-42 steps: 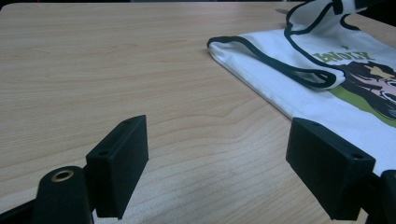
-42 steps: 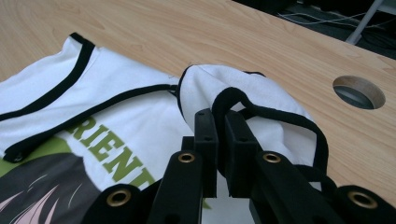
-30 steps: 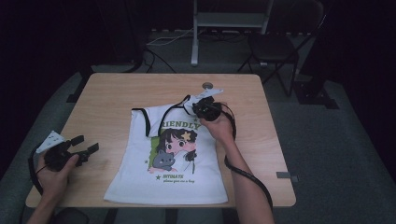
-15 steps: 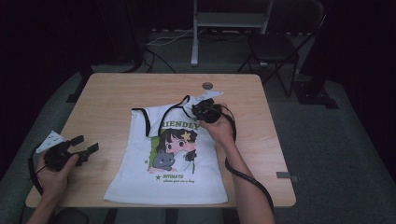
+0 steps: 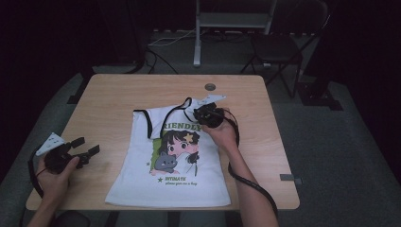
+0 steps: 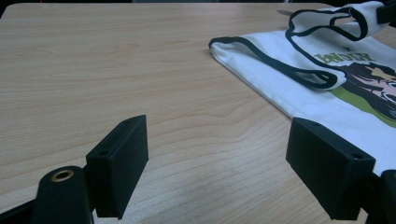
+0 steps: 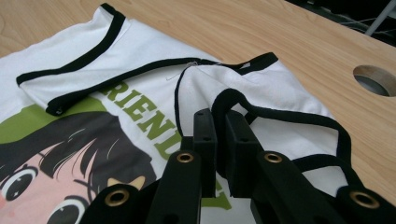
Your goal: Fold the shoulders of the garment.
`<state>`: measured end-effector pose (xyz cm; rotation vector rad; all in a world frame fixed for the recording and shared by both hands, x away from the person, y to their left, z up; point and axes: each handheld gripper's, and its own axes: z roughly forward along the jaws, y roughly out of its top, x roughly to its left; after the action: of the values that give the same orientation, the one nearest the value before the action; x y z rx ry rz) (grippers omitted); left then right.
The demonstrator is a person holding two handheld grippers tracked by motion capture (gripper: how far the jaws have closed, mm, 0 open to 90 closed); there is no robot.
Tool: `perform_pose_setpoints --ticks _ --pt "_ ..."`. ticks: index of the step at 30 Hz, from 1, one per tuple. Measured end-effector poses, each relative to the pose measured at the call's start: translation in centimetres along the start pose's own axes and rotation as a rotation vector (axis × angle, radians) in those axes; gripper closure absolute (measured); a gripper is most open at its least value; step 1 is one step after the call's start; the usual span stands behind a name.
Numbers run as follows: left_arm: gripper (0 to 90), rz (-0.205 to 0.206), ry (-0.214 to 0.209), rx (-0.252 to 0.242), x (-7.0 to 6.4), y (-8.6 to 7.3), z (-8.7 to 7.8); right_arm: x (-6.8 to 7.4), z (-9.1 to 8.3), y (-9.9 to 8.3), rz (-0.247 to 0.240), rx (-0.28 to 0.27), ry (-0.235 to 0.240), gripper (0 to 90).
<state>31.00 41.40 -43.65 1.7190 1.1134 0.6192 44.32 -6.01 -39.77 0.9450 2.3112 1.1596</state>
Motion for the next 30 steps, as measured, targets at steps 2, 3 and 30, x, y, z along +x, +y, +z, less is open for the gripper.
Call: perform_pose_setpoints --ticks 2,3,30 --pt "20.4 0.002 0.001 0.003 0.0 0.0 0.0 0.2 -0.1 -0.1 -0.006 -0.003 0.002 84.7" --pt "20.4 0.002 0.001 0.003 0.0 0.0 0.0 0.2 -0.1 -0.2 -0.007 -0.003 0.005 84.7" --pt "20.4 -0.004 0.003 -0.003 0.0 0.0 -0.1 2.2 -0.6 -1.6 -0.047 0.001 0.010 83.6"
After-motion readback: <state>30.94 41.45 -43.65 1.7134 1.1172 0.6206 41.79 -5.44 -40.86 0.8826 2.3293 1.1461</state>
